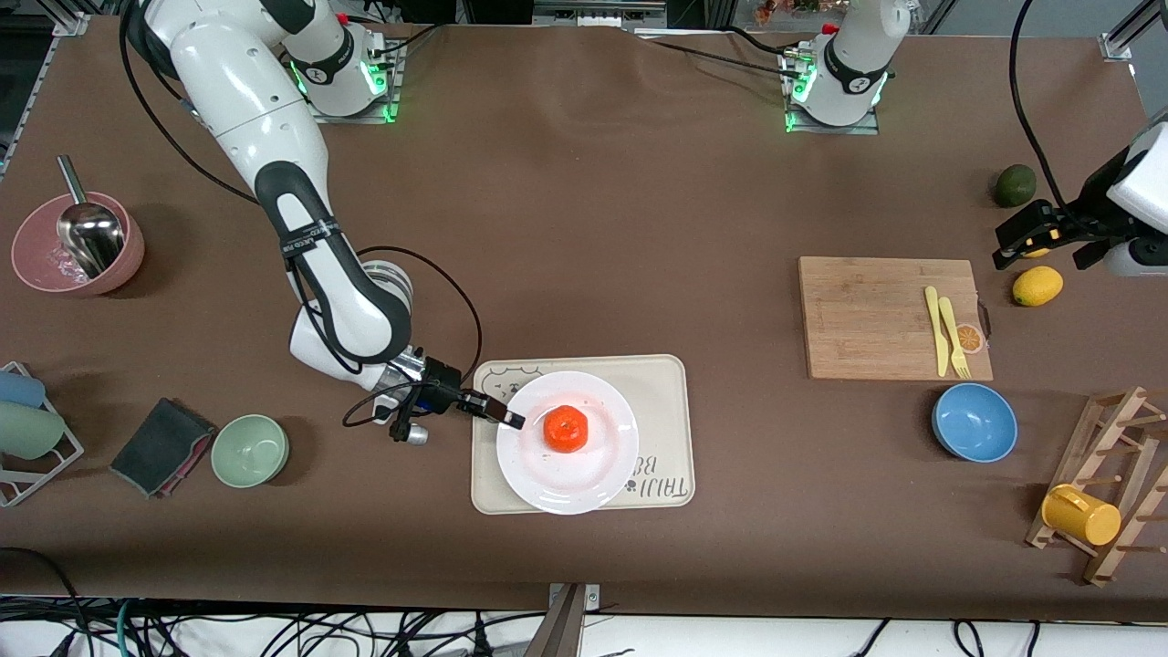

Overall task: Place orange and plate with both arms
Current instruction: 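Slide the plate with the right gripper onto the bear tray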

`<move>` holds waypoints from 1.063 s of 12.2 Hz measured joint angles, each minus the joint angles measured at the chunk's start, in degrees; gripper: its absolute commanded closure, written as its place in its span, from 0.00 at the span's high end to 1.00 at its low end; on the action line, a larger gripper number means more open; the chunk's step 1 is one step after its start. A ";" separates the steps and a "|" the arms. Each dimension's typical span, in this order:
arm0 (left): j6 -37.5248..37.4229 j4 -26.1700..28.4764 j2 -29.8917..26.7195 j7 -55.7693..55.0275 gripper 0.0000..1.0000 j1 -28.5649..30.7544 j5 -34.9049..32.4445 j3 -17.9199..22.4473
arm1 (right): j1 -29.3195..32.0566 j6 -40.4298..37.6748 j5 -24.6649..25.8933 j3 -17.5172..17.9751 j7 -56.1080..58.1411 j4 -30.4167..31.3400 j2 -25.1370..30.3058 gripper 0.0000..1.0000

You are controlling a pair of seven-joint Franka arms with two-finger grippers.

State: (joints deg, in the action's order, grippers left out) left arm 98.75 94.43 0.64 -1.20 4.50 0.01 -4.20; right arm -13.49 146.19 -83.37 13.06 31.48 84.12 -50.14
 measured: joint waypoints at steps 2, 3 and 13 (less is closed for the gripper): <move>0.00 0.00 0.02 0.00 1.00 -0.04 0.00 0.00 | -1.56 1.40 0.00 0.00 -0.88 -0.82 -0.71 0.00; 0.00 0.00 0.02 0.00 1.00 -0.08 0.00 0.00 | -2.60 2.49 0.00 -0.01 -1.41 -1.21 -1.26 0.00; 0.00 0.00 0.51 0.00 1.00 -0.23 0.00 -0.01 | -6.28 6.34 4.66 -2.34 -1.76 -5.17 -5.83 1.00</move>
State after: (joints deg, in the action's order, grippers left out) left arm 98.75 94.42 1.14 -1.20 4.28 0.01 -4.21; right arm -19.77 152.53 -78.71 10.73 29.72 78.95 -55.97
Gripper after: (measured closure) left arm 0.000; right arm 0.753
